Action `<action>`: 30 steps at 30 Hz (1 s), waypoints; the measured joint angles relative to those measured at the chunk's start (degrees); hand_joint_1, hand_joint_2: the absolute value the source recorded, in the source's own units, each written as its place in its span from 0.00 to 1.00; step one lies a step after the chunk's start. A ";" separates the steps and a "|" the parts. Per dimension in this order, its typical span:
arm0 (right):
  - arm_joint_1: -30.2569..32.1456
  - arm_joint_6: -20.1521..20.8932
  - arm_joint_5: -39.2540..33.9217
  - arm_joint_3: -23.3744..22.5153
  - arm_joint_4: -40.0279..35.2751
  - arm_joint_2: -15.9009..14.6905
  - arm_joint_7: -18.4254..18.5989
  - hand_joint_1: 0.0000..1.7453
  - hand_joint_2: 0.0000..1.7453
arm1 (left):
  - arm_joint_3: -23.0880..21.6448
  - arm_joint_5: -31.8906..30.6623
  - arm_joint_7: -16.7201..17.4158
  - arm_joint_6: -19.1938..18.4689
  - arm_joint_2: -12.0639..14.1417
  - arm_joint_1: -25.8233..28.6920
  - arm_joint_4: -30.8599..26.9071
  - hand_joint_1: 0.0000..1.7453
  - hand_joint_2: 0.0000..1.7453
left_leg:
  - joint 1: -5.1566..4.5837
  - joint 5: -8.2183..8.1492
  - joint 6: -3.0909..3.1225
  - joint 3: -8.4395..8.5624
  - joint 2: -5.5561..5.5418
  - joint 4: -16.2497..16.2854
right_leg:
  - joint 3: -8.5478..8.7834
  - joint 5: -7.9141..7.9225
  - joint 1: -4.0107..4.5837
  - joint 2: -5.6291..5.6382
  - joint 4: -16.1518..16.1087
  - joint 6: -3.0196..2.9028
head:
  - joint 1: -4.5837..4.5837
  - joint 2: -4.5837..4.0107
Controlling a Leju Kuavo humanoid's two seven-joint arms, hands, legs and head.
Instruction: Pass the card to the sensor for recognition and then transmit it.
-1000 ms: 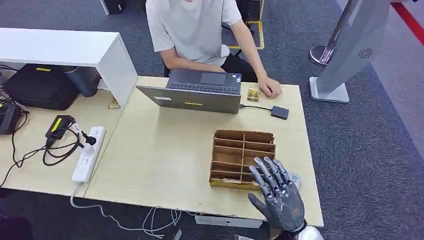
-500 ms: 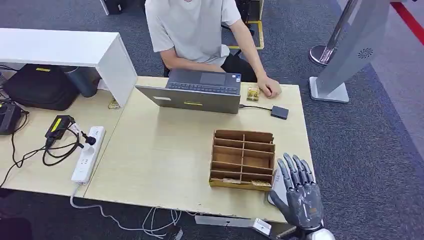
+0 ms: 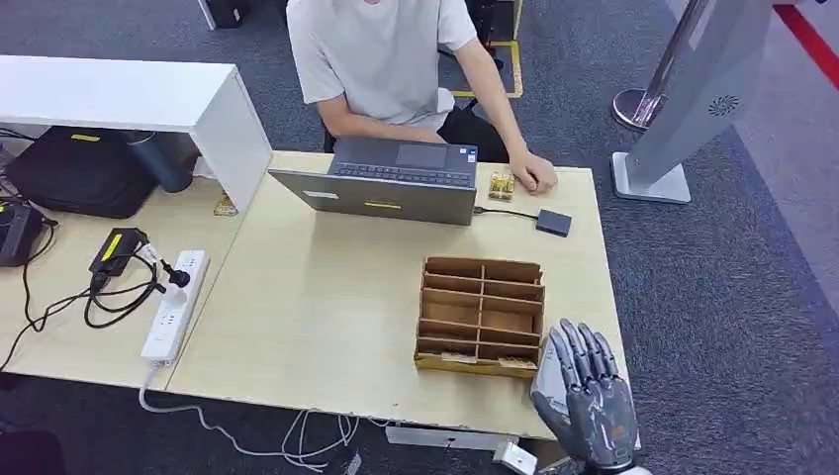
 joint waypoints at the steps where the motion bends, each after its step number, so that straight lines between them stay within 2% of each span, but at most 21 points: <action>1: 0.32 0.00 0.02 0.00 0.17 0.00 0.00 0.00 1.00 | 0.00 0.00 0.00 0.02 0.00 0.00 0.00 0.00 1.00 | 0.00 0.00 0.00 0.00 0.01 0.00 | 0.00 0.00 0.00 0.00 0.00 0.00 | 0.00 0.00; 6: 0.95 0.00 0.92 -0.02 1.20 0.00 0.96 0.00 1.00 | 0.00 -0.04 0.00 0.09 0.00 -0.02 -0.02 0.00 1.00 | 0.00 0.00 0.00 0.01 0.01 0.00 | -0.01 -0.01 0.00 0.00 0.00 -0.01 | 0.00 0.00; 8: 1.30 0.00 0.96 0.53 1.62 -0.04 3.61 0.00 1.00 | -0.07 -0.07 0.07 0.13 0.00 -0.05 0.00 0.00 1.00 | 0.01 0.00 0.00 0.00 0.00 -0.01 | 0.00 -0.01 0.00 0.00 0.00 -0.01 | 0.02 0.00; 10: 1.18 0.00 1.42 0.98 2.51 -0.07 4.68 0.00 1.00 | -0.20 -0.09 0.18 0.13 0.00 -0.09 -0.02 0.00 1.00 | 0.00 0.00 0.00 0.02 0.05 -0.01 | 0.00 0.00 0.00 0.02 0.01 -0.01 | 0.00 0.00; 30: -1.41 0.00 1.97 1.20 7.50 0.37 4.92 0.00 1.00 | -1.38 -0.87 1.05 0.04 -0.02 -0.35 -0.02 0.00 1.00 | 0.00 0.01 -0.01 0.01 0.05 0.00 | 0.01 0.00 0.00 0.01 0.01 -0.01 | 0.00 0.00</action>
